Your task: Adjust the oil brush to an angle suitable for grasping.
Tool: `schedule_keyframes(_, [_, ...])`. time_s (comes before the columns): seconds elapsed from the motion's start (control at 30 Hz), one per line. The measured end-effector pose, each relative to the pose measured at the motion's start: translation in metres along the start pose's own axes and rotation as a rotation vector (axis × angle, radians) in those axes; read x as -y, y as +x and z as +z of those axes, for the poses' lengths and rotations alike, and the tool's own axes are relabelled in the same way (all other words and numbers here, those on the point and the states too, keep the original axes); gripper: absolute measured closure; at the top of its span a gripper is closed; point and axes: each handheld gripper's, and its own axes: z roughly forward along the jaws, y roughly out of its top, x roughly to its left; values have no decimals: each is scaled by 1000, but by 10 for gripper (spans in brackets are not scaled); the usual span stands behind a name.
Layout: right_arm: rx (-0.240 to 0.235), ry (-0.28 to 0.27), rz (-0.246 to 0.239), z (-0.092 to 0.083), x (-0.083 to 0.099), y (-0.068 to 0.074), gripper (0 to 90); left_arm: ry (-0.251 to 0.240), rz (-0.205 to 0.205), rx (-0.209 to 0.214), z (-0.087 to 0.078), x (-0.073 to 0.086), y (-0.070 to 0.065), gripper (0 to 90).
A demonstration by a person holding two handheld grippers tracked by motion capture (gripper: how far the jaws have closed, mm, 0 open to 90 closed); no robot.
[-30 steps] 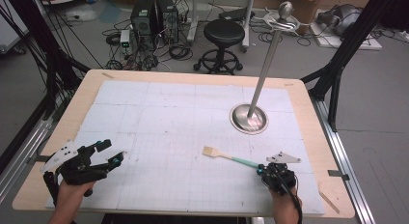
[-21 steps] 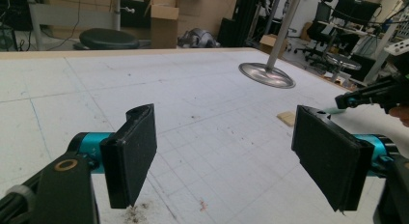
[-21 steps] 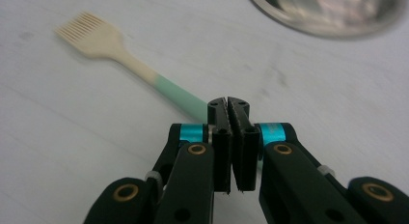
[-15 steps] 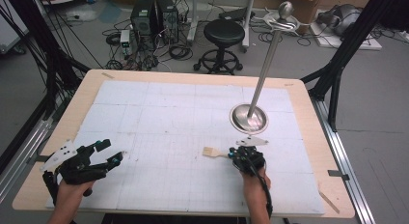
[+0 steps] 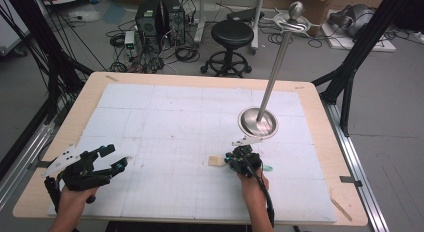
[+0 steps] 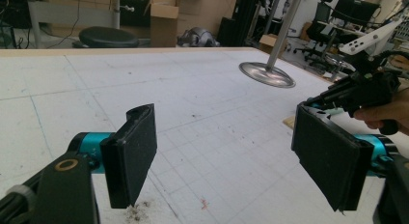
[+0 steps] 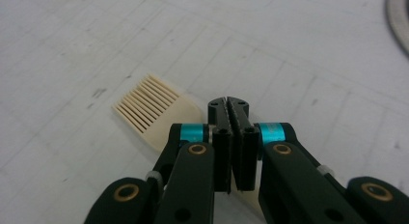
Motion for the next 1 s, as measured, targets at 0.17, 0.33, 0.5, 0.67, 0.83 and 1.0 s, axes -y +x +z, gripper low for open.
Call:
schedule_keyframes(0.17, [-105,22,-33,-6,6,16,872,-1,-3,-4,0,0,1,246])
schedule_keyframes(0.33, [-47,-77,27,-38,19,-6,877,-5,-6,-8,-2,0,2,247])
schedule_keyframes(0.5, [107,-100,118,-68,43,-45,886,-4,-8,-11,-2,0,2,247])
schedule_keyframes(0.67, [227,-42,236,-82,77,-81,881,5,-2,-9,0,1,1,247])
schedule_keyframes(0.83, [208,-45,225,-75,72,-76,881,7,-1,-8,0,1,0,248])
schedule_keyframes(1.0, [198,-25,181,-67,64,-60,892,4,-4,-11,-1,1,1,249])
